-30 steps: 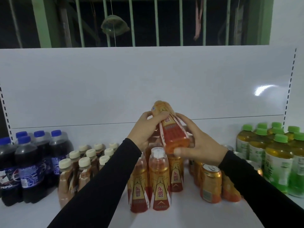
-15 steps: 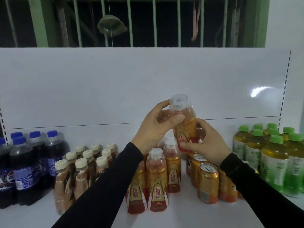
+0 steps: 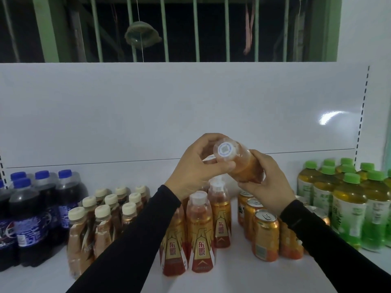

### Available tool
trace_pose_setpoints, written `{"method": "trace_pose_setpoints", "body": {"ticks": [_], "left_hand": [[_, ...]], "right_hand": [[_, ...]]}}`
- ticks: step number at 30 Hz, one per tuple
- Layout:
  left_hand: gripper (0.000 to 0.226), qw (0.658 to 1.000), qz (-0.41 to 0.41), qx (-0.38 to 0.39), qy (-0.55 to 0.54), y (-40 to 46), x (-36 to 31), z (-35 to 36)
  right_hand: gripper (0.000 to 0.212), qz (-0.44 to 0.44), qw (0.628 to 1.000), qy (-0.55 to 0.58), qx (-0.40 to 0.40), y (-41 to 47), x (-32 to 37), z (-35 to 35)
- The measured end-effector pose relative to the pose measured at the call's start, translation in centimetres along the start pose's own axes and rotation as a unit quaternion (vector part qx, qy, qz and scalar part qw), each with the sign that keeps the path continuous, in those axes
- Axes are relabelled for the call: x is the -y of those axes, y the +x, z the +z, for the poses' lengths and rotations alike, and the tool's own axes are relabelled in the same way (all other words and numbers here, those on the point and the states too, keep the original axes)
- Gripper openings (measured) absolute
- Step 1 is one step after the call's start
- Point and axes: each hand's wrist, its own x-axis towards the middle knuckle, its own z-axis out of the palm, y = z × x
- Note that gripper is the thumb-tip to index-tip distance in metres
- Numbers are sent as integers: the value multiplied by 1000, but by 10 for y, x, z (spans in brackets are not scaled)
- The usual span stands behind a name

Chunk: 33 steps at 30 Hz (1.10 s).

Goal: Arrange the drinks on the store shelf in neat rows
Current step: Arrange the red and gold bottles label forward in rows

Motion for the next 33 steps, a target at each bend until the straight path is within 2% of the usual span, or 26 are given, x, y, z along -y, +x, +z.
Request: {"method": "trace_pose_setpoints", "body": {"ticks": [6, 11, 17, 22, 29, 33], "left_hand": [[42, 1000, -3, -18, 24, 16, -15, -26], [22, 996, -45, -45, 69, 40, -27, -52], [17, 984, -88, -58, 141, 68, -42, -83], [26, 971, -118, -46, 201, 83, -39, -100], [32, 949, -173, -2, 263, 85, -11, -107], [32, 944, -197, 21, 263, 81, 5, -103]], "right_hand": [[84, 45, 992, 74, 87, 9, 2, -1], [61, 49, 981, 131, 135, 22, 20, 11], [45, 34, 981, 44, 185, 45, 34, 38], [85, 36, 960, -104, 256, 55, 6, 49], [77, 61, 920, -202, 329, 43, -15, 53], [79, 68, 906, -211, 360, 39, -22, 56]]}}
